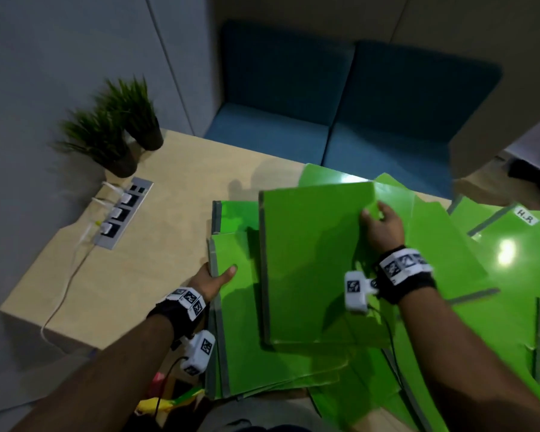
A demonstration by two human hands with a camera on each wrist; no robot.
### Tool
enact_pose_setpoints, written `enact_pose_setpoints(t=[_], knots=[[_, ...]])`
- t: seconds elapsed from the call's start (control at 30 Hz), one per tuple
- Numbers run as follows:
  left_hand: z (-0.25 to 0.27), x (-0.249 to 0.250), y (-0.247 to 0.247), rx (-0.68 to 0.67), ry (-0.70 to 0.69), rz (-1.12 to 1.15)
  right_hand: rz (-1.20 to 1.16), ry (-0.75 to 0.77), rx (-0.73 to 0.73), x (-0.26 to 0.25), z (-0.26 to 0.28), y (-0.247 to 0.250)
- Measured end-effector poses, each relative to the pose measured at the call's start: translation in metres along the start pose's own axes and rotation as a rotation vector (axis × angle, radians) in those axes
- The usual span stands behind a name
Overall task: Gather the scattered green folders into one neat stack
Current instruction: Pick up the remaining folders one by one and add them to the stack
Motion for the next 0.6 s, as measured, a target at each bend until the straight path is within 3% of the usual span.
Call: enact_pose_setpoints(t=[0.13,0.23,0.3,0.43,0.6], knots=[[0.021,0.018,0.002,-0.009,-0.037,-0.09,0.189,-0.128,-0.217,0.041,0.025,-0.049],[0.018,0.016,0.001,-0.038,-0.019,-0.036,0.469,-0.081,-0.415,0.044,0.036,-0.068],[0.016,0.012,0.0,-0.056,-0.012,0.012,0.531,-0.069,-0.498,0.044,0.046,-0.078],[0.015,0.009,-0.003,-0.072,0.02,0.125,0.668,-0.099,-0.591,0.052,0.057,-0.091],[0.009,0.009,-0.007,0.003,0.078,0.234,0.971,0.008,-0.692,0.03,0.041,-0.082]])
Point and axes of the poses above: each hand's wrist, its own z-axis away from the middle knuckle, its own y-axis out of the back of the hand, x = y × z, the point moved 1 cm from there along -z, towards the middle knuckle, and after that the axes turned 6 degrees about y, right-handed, at the moved point
